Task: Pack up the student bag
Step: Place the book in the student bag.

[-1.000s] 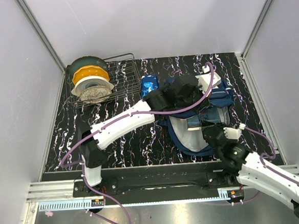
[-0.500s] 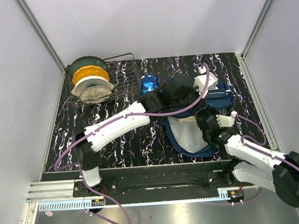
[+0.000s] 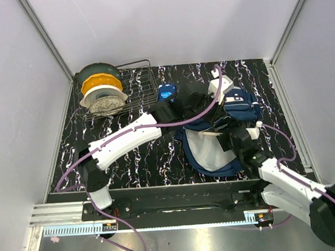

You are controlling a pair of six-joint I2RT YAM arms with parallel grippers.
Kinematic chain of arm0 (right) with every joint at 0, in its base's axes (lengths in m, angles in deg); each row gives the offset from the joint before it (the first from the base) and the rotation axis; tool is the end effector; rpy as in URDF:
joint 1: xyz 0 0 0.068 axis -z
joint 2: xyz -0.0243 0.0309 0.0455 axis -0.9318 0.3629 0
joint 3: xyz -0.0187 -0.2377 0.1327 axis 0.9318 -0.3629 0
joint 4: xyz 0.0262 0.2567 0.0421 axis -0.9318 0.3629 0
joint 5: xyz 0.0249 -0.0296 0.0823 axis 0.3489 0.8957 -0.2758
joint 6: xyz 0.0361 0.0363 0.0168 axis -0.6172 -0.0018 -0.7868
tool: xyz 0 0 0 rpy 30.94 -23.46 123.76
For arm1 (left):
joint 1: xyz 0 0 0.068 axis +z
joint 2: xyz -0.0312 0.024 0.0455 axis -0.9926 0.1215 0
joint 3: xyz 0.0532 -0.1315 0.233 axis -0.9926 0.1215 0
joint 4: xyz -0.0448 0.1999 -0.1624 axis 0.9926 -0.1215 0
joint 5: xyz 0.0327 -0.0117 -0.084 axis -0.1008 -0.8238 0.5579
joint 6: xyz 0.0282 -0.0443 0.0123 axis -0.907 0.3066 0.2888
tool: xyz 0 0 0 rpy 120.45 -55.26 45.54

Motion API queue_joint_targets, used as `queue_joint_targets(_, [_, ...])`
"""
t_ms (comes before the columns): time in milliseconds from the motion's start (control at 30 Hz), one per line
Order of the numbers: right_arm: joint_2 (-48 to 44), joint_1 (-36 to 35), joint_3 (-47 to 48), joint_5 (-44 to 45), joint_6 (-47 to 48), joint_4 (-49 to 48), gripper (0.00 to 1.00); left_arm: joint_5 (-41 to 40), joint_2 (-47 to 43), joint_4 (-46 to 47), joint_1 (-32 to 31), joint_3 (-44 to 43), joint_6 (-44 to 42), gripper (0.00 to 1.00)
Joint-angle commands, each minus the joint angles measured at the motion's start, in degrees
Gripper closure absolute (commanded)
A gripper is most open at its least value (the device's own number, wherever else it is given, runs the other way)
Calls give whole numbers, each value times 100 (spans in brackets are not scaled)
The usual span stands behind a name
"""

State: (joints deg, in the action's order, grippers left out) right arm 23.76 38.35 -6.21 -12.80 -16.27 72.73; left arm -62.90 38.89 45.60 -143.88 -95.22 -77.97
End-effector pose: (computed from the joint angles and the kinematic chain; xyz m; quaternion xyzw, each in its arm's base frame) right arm 0.1750 0.0867 0.1879 0.4622 0.7132 0.3267 0.4136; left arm 0.1976 -0.3630 0.4024 0.4024 0.7238 -0.3531 0.4353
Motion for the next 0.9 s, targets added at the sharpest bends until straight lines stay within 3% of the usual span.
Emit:
queue_joint_targets(0, [-927, 5, -126, -591, 361, 250, 18, 204, -471, 1067, 232, -62, 380, 100])
queue_joint_targets(333, [-2685, 5, -171, -1601, 774, 1893, 15, 275, -357, 1102, 312, -62, 416, 100])
queue_joint_targets(433, [-3387, 22, -13, -1620, 898, 2700, 17, 214, -348, 1093, 347, -1, 416, 100])
queue_joint_targets(567, [-4554, 14, 443, -1111, 784, 4674, 16, -6, -392, 1137, 434, 192, 521, 95])
queue_joint_targets(600, [-4732, 14, 653, -988, 705, 4985, 16, 63, -409, 1155, 461, 279, 530, 90])
queue_joint_targets(633, [-4908, 14, 768, -717, 635, 5310, 16, 177, -409, 1146, 513, 306, 539, 79])
queue_joint_targets(667, [-5232, 14, 996, -575, 564, 5905, 16, 222, -409, 1129, 522, 333, 548, 57])
queue_joint_targets(767, [-5166, 14, 1567, -30, 388, 6883, 15, 319, -470, 1049, 584, 534, 591, 33])
queue_joint_targets(867, [-5077, 14, 1876, 278, 327, 7211, 14, 538, -707, 1137, 619, 937, 583, 25])
